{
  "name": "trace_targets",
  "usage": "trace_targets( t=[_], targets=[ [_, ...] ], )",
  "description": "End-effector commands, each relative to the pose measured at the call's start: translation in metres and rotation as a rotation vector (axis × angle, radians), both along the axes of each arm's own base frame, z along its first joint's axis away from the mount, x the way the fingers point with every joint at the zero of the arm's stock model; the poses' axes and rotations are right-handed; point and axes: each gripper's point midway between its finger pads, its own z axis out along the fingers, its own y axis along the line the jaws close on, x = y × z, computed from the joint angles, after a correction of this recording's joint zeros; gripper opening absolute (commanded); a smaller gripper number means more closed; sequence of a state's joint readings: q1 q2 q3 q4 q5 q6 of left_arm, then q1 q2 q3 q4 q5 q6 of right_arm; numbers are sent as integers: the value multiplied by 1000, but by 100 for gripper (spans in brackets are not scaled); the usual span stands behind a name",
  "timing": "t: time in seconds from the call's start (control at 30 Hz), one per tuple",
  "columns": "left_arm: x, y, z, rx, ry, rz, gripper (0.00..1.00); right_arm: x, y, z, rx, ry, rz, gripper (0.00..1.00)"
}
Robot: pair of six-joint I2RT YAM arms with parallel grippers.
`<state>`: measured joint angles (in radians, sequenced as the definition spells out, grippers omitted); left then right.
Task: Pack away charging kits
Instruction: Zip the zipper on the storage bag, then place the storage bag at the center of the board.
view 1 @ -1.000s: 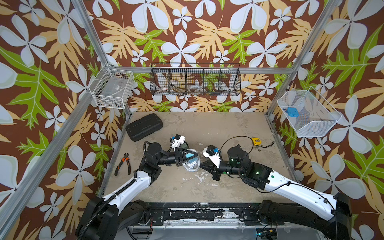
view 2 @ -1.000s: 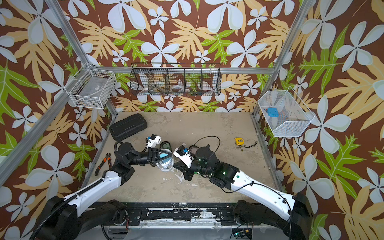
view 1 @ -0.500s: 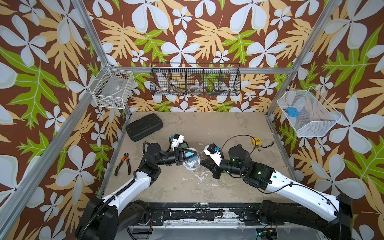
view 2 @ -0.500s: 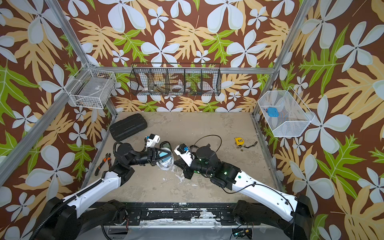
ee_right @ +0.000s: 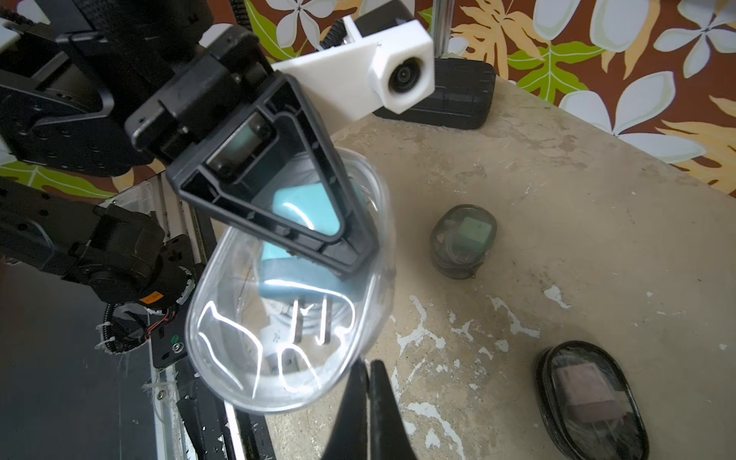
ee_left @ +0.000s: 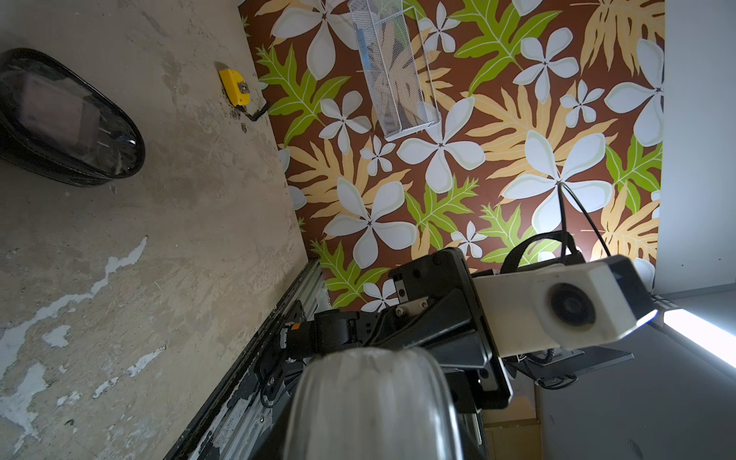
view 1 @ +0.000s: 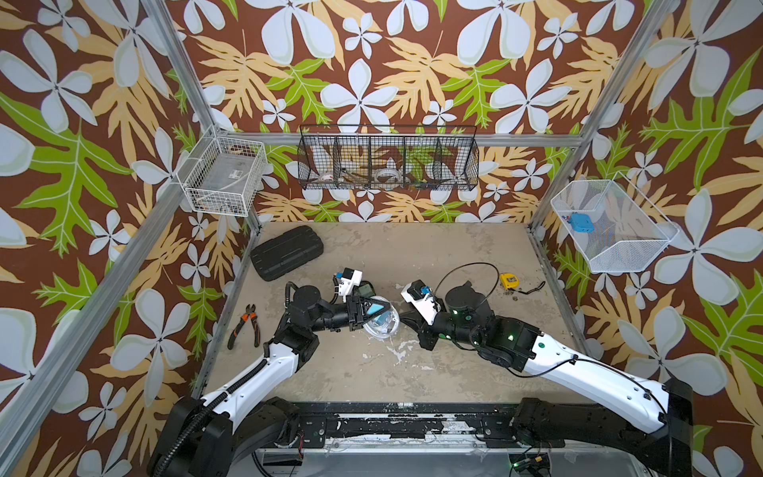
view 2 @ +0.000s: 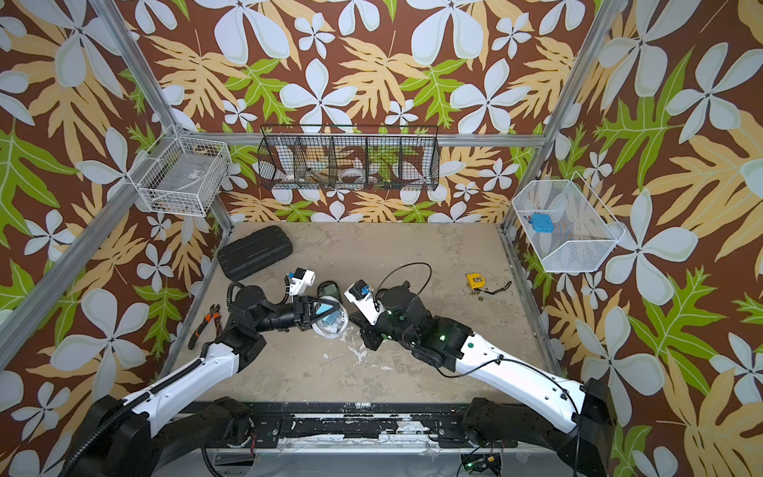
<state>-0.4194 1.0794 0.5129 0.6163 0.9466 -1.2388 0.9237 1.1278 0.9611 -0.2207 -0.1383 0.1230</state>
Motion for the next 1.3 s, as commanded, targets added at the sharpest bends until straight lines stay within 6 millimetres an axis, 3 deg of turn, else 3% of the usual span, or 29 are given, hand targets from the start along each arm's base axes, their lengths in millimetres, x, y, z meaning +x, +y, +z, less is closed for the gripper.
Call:
trace_targets(
  t=[0.0,0.13,0.17,0.2,0.27,0.4,0.43,0.47,0.57,0.7,0.83,0.93,1.03,1.07,1.13,1.2,1.27],
  targets=[
    [-30,-4,-8,17,22,-169,0,38,-17,27,48,-136,-210,0],
    [-18,-3,-7,22,4,-113,0,21,-3,18,55,-80,-90,0],
    [-9,-1,-9,39,-3,-71,0,16,-2,11,37,-55,-68,9],
    [3,1,-15,80,-8,-8,0,13,-3,3,13,-32,-56,25],
    [27,10,-36,192,-17,135,0,10,-10,-13,-31,-1,-64,45],
    [51,26,-87,329,-40,283,0,13,-27,-28,-73,50,-104,65],
    [51,25,-97,317,-26,289,0,17,-30,-27,-69,68,-113,84],
    [51,25,-109,306,-17,295,0,21,-34,-26,-57,86,-122,87],
    [52,17,-139,366,-27,299,3,37,-46,-18,-2,102,-164,90],
    [51,-4,-157,424,-73,251,8,62,-57,-11,40,85,-255,98],
    [48,-4,-186,487,-55,234,18,78,-65,-7,29,37,-325,100],
    [44,5,-198,535,-55,250,38,86,-76,2,38,-33,-360,100],
    [43,25,-205,635,-55,307,69,88,-89,7,51,-118,-399,100],
    [42,30,-207,673,-57,311,84,89,-93,4,50,-109,-401,100],
    [41,41,-210,749,-44,327,100,90,-95,-7,49,-62,-374,100],
    [40,57,-213,846,-36,359,100,92,-97,-15,32,-51,-364,100],
    [36,70,-216,920,-32,376,100,95,-103,-11,41,-98,-396,100]
  ],
)
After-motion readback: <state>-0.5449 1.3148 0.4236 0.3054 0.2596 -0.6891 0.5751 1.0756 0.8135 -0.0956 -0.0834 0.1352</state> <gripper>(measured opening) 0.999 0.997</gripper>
